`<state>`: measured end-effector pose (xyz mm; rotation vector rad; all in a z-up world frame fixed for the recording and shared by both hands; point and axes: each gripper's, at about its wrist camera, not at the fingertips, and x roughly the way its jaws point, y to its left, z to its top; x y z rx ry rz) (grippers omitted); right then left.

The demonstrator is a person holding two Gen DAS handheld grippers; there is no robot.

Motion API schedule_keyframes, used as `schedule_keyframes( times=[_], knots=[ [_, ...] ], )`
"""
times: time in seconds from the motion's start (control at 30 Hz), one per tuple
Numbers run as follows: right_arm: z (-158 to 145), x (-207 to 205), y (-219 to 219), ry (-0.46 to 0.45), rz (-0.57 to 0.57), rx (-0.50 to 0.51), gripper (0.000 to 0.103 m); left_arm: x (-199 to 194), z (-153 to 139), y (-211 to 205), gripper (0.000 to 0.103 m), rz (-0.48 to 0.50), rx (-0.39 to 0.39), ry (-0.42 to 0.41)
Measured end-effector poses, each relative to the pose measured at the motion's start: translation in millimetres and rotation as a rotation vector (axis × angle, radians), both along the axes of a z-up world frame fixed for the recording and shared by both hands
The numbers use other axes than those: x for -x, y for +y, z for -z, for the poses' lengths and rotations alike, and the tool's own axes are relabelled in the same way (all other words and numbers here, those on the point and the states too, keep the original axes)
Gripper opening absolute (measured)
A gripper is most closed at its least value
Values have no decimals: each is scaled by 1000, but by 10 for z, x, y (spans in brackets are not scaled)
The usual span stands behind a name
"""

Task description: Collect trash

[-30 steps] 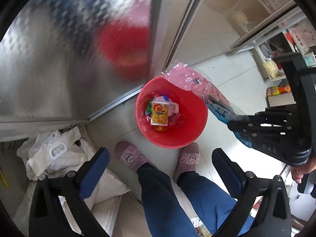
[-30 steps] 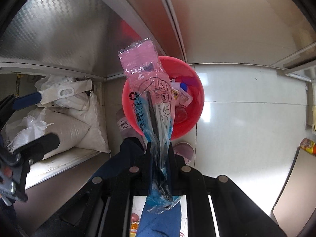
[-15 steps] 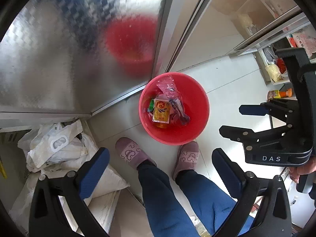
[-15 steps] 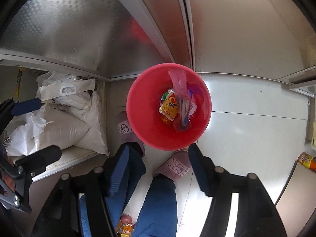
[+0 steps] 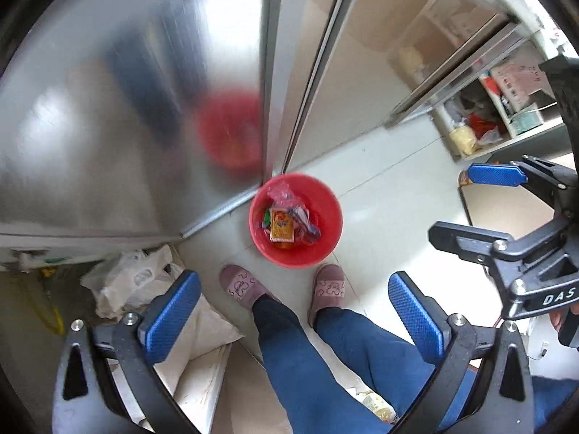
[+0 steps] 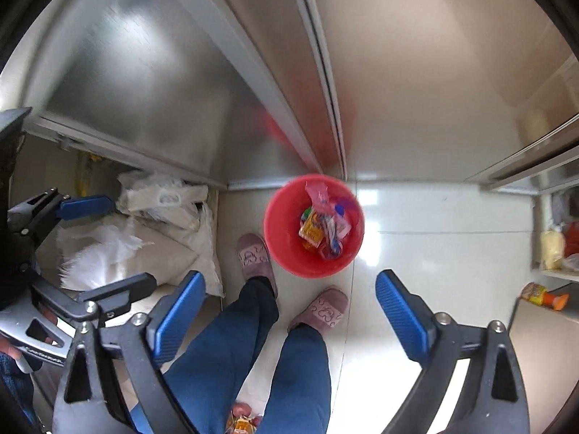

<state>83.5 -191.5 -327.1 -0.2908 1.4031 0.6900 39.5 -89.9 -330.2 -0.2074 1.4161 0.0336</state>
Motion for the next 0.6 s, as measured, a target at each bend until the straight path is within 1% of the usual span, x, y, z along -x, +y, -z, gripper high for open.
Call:
schedule_keyframes(
  times=[0.07, 0.1, 0.23, 0.3, 0.37, 0.43, 0.53, 0.6],
  knots=[
    [-286, 23, -42, -20, 4, -11, 98, 0, -279, 18, 103, -7, -13, -31],
    [-425, 42, -46, -38, 6, -9, 103, -10, -417, 26, 103, -12, -18, -46],
    [-897, 77, -39, -111, 4, -34, 103, -16, -907, 105, 103, -26, -44, -105],
    [-1108, 58, -9, -138, 0, -53, 103, -9, -1082, 162, 103, -29, -62, -126],
    [-1299, 32, 20, -162, -10, -73, 103, -14, -1255, 232, 103, -38, -63, -146],
    [-1490, 17, 97, -186, -26, -92, 103, -19, -1419, 327, 103, -68, -63, -170],
    [-1723, -27, 231, -226, -51, -115, 103, -35, -1614, 511, 103, -101, -59, -198],
    [-1848, -79, 333, -236, -64, -142, 103, -70, -1726, 674, 103, -123, -54, -210]
  ],
)
